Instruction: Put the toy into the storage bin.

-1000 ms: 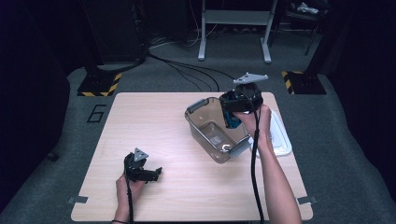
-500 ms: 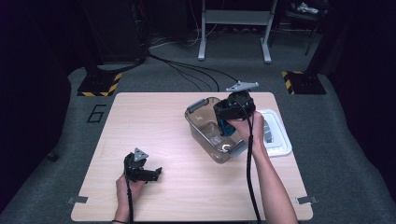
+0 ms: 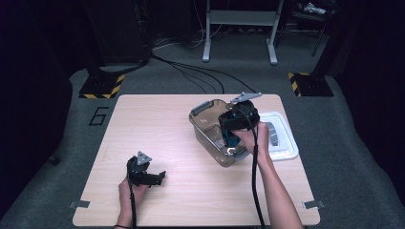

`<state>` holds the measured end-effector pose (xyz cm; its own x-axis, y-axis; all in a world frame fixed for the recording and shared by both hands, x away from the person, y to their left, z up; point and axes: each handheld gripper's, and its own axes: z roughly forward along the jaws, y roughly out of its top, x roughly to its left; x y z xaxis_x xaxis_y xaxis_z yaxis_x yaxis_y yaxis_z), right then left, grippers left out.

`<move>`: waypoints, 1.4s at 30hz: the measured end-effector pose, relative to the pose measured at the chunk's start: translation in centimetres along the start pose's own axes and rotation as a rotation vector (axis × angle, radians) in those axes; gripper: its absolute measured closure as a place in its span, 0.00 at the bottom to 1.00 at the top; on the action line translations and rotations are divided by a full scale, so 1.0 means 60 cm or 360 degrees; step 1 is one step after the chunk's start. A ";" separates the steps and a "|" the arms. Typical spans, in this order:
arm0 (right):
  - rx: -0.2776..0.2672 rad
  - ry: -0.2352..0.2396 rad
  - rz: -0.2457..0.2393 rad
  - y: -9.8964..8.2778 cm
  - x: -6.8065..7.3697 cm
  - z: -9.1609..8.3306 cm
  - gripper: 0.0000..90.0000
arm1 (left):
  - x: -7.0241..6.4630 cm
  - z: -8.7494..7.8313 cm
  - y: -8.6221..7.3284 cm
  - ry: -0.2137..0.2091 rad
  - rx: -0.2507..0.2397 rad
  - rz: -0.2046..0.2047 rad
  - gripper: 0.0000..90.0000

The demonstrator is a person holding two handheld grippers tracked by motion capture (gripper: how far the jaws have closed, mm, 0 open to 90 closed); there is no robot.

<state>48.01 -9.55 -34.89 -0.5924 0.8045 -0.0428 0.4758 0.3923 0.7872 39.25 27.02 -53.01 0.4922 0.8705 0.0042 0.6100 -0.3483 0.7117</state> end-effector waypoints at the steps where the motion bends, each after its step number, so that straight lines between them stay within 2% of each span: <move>1: 0.0014 -0.0002 0.0016 -0.006 0.002 0.003 0.26 | 0.000 0.000 0.000 0.0000 0.0000 0.0000 0.00; 4: 0.0020 0.0002 -0.0006 -0.011 0.000 0.005 0.26 | 0.000 0.000 0.000 0.0000 0.0001 0.0001 0.00; 15: 0.0089 0.0010 0.0053 -0.047 -0.001 0.020 0.26 | 0.000 0.000 0.000 0.0000 0.0000 0.0000 0.00; 25: 0.0125 0.0014 0.0067 -0.076 -0.005 0.032 0.26 | 0.000 0.000 0.000 0.0000 0.0000 -0.0001 0.00; 31: 0.0128 0.0015 0.0081 -0.082 -0.006 0.035 0.26 | 0.000 0.000 0.000 0.0000 0.0000 -0.0001 0.00; 42: 0.0156 0.0020 0.0045 -0.093 -0.005 0.035 0.26 | 0.000 0.000 0.000 0.0000 0.0000 -0.0001 0.00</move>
<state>46.92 -11.05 -40.57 -0.5854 0.8107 -0.0133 0.5534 0.4115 0.7242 39.25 27.02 -53.01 0.4919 0.8706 0.0040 0.6101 -0.3479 0.7119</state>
